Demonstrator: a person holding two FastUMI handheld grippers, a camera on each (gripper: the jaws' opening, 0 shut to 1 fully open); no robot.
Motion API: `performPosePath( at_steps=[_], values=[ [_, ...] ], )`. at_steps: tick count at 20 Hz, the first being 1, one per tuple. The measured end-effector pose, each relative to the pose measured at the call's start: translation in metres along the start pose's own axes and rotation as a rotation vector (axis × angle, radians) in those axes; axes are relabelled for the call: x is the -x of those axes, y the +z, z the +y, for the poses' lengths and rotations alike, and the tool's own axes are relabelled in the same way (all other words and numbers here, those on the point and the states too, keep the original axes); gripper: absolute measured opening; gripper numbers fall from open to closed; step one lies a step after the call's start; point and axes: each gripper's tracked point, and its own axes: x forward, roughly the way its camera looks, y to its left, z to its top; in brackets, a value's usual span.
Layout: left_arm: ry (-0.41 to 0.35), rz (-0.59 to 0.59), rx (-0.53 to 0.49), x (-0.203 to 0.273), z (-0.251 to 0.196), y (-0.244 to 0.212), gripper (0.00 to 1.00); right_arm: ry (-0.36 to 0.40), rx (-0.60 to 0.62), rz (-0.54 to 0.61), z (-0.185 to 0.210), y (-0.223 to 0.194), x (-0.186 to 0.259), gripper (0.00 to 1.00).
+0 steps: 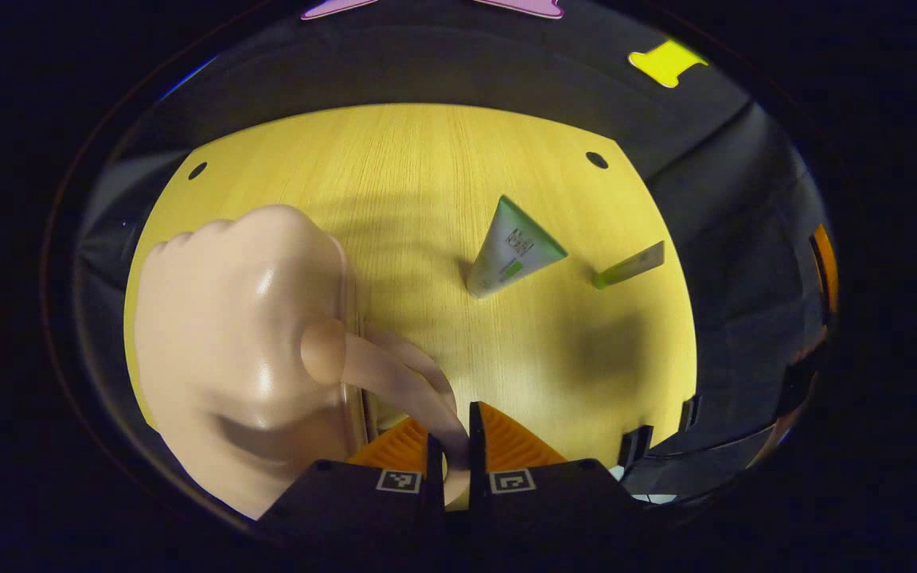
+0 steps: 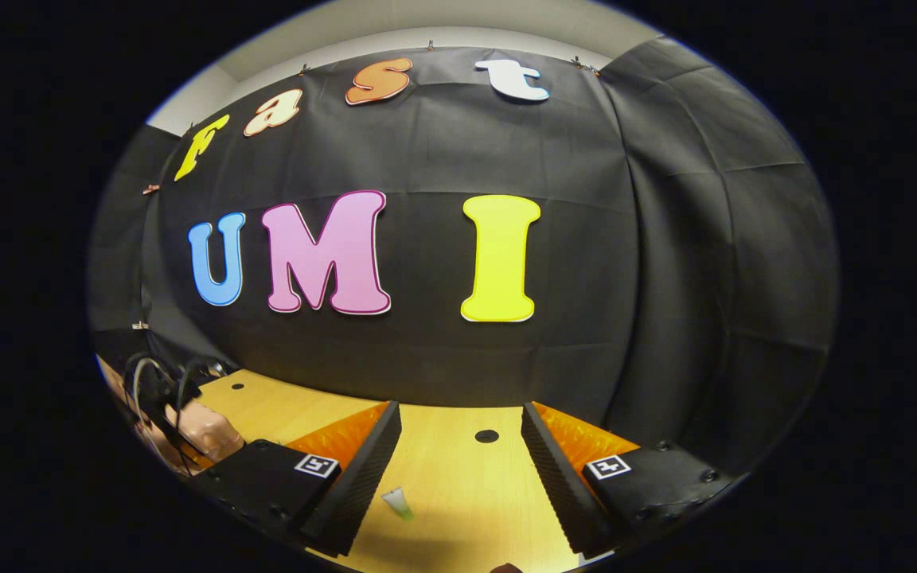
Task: First open the suitcase, pack the skin care products into it, and then close the suitcase.
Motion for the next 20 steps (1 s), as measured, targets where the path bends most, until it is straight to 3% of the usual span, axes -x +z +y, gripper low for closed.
performPosePath(
  at_steps=[3,6,11,15,16,20],
  values=[
    [0.006,-0.129,-0.018,0.075,0.033,0.031,0.17,0.014,-0.037,-0.023,0.028,0.014,-0.01,0.95],
    [0.034,-0.25,0.017,0.135,0.096,0.042,0.17,0.035,-0.028,-0.066,0.067,0.036,-0.013,0.97],
    [0.2,-0.383,0.07,0.201,0.253,0.036,0.16,0.056,0.054,-0.154,0.136,0.076,-0.008,0.97],
    [0.128,-0.412,0.185,0.198,0.33,0.03,0.15,0.094,0.1,-0.179,0.193,0.09,0.0,1.0],
    [0.101,-0.418,0.205,0.196,0.347,0.03,0.15,0.103,0.117,-0.18,0.204,0.09,0.003,0.96],
    [-0.04,-0.473,0.288,0.191,0.397,0.032,0.15,0.087,0.18,-0.161,0.228,0.085,0.01,0.96]
  ],
)
